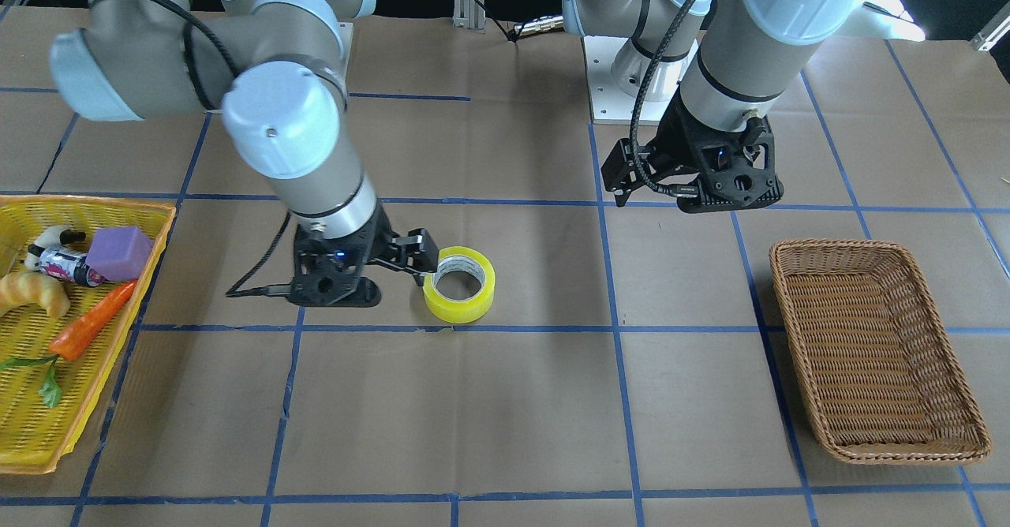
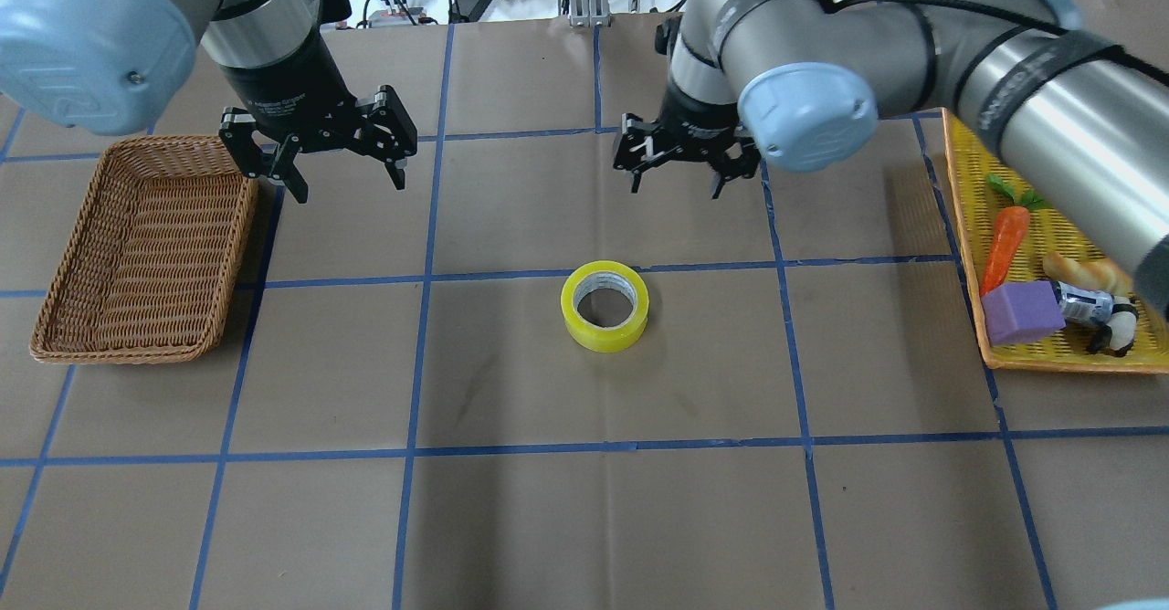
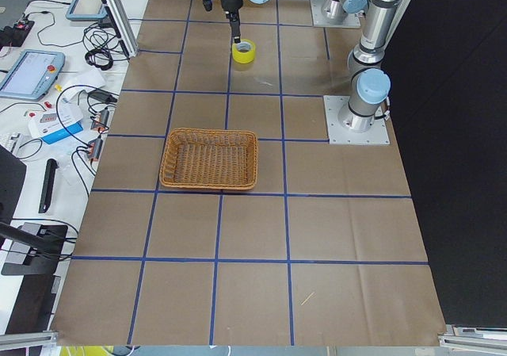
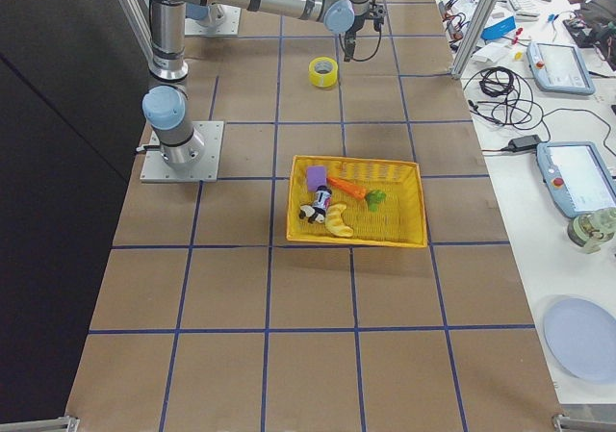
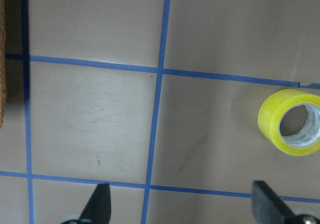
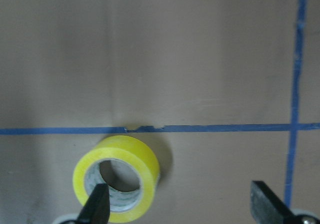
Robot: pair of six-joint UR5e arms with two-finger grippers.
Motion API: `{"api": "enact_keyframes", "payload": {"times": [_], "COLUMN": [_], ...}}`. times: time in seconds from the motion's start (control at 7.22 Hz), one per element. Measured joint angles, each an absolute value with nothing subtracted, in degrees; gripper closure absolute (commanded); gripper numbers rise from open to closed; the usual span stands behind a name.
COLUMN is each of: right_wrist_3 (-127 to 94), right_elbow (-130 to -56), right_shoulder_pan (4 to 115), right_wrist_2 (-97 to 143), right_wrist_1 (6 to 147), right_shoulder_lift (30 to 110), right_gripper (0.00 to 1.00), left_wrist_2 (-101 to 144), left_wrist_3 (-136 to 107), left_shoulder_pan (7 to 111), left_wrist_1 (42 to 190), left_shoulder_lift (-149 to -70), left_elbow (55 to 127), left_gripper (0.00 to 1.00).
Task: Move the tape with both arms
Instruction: 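Reach the left gripper to the tape roll while the right gripper withdraws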
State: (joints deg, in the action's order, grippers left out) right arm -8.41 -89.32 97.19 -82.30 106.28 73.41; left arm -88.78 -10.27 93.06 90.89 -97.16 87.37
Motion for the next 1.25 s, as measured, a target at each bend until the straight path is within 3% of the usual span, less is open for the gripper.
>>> {"api": "enact_keyframes", "payload": {"times": [0.28, 0.69, 0.83, 0.97, 1.11, 1.25], "right_wrist_3": [4.7, 8.8, 8.4, 7.3, 5.4, 3.4], "right_elbow": [-87.9, -87.9, -88.4, -88.9, -89.1, -89.2], "right_shoulder_pan": [86.8, 83.0, 83.3, 84.5, 86.4, 88.5], "right_wrist_2": [-82.9, -86.5, -86.9, -87.5, -89.1, -90.7], "right_wrist_1": [102.0, 98.0, 97.8, 97.6, 97.5, 97.2], "right_shoulder_lift": [77.5, 82.7, 84.0, 85.1, 85.7, 85.9], "right_gripper": [0.0, 0.0, 0.0, 0.0, 0.0, 0.0], "left_wrist_2": [-87.1, -84.2, -84.0, -84.1, -84.2, -84.3], "left_wrist_3": [-17.8, -22.0, -22.4, -22.4, -21.4, -20.1], "left_shoulder_pan": [99.2, 105.7, 108.0, 109.8, 110.6, 110.8], "left_wrist_1": [83.0, 69.7, 65.4, 60.9, 58.6, 57.9], "left_shoulder_lift": [-99.4, -107.6, -111.7, -115.0, -116.2, -116.5], "left_elbow": [91.7, 99.5, 100.3, 100.6, 100.8, 100.9], "left_gripper": [0.0, 0.0, 0.19, 0.59, 0.81, 0.97]}}
